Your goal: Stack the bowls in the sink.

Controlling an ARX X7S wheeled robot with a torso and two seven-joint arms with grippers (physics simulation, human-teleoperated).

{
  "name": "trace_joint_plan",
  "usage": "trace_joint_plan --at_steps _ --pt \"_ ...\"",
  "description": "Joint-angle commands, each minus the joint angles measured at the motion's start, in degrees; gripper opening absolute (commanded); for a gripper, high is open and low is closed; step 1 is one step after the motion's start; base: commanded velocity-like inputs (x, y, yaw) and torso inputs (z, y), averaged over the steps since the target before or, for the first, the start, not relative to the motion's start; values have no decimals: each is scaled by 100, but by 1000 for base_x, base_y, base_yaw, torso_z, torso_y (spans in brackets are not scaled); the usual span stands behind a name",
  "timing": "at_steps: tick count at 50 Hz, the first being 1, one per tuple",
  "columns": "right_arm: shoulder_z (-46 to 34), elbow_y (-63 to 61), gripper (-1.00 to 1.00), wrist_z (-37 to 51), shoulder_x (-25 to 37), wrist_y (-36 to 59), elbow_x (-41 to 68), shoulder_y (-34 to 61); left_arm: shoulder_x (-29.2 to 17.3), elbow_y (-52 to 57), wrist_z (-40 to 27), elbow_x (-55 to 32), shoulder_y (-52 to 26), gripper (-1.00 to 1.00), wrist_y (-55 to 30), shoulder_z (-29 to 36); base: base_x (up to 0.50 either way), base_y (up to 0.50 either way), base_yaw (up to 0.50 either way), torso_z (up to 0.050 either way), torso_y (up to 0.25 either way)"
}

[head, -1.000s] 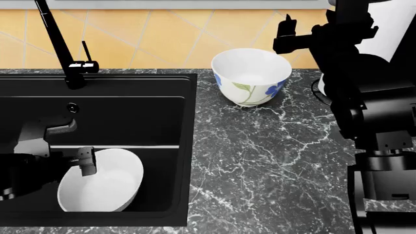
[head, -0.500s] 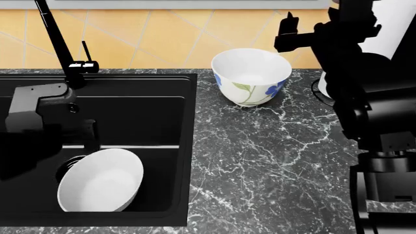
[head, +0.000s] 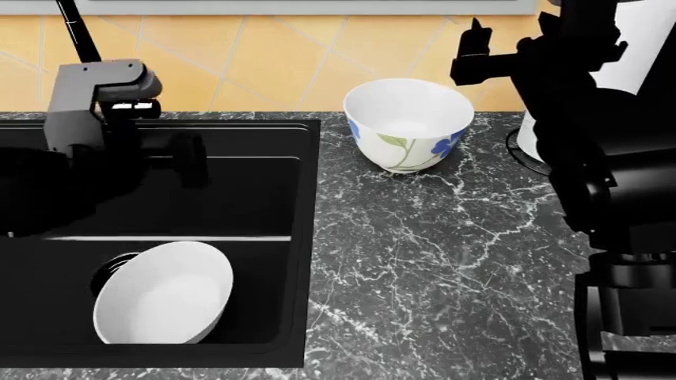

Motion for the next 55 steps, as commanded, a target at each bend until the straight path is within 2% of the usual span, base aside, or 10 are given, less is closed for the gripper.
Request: trace_joint_plan --at_steps 1,15,28,36,44,52,55 --pt "30 -85 100 9 31 22 51 -34 642 -390 174 198 -729 100 -32 251 0 0 0 0 0" --pt "63 -291 100 53 89 215 129 73 1628 -1526 1016 1062 -1481 100 337 897 0 0 0 0 0" --pt "27 -306 100 64 98 244 129 119 2158 -2361 1558 1496 -1863 100 641 1209 0 0 0 0 0" --pt "62 -371 100 89 149 313 159 155 2642 -3097 1972 1823 -2172 100 884 1465 0 0 0 0 0" --pt "132 -461 100 112 234 398 209 194 3218 -4146 2595 2230 -2570 100 1302 1751 0 0 0 0 0" --pt "149 -427 100 121 232 413 225 285 4194 -6310 3776 2864 -3176 100 2286 2189 0 0 0 0 0" --pt "148 -418 100 128 228 428 228 314 4210 -6315 3731 2473 -3141 100 2464 2578 0 0 0 0 0"
